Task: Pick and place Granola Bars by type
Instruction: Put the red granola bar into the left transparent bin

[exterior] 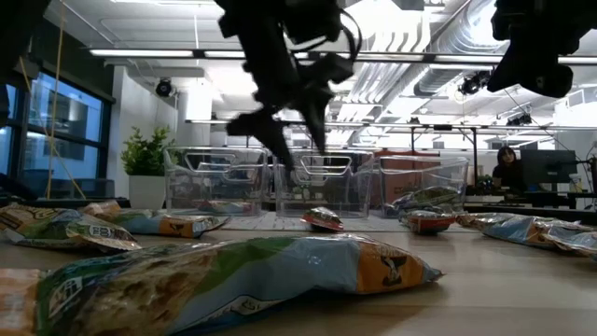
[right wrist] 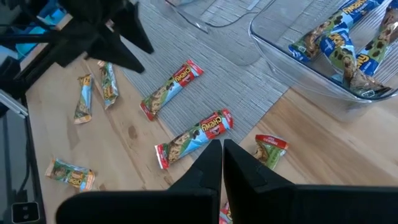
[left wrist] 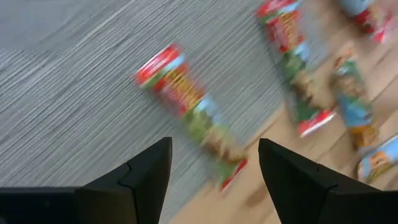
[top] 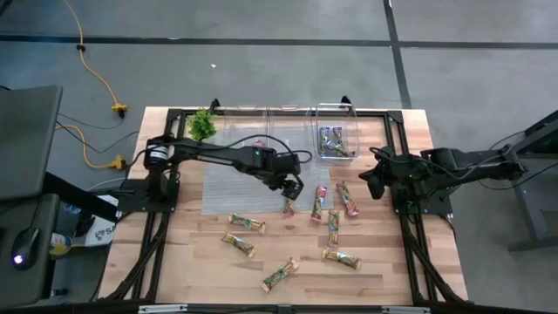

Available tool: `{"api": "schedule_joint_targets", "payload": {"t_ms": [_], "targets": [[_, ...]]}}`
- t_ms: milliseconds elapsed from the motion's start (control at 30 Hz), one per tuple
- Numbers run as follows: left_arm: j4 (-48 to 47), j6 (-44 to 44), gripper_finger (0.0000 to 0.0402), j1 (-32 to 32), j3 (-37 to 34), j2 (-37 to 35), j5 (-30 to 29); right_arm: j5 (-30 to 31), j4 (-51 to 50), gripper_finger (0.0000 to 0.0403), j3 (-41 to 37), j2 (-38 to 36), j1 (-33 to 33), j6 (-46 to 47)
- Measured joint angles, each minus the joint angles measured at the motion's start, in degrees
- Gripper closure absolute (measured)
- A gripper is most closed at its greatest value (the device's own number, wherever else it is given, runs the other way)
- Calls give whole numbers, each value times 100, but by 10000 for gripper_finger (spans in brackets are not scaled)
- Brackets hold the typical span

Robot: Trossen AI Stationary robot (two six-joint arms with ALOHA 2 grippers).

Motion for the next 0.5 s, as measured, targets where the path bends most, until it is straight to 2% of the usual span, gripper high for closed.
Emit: {"api": "schedule_joint_targets", "payload": {"t_ms": [167, 333, 500], "targets": [[112, 37, 170, 0, -2, 176, -16, -141, 55, 403, 0, 7, -2, 198], [137, -39, 170, 0, -15, 252, 10, -164, 37, 403, 0, 85, -2, -48], [462, -370, 170, -1, -2, 241, -18, -564, 42, 403, 0, 107, -2, -474]]}}
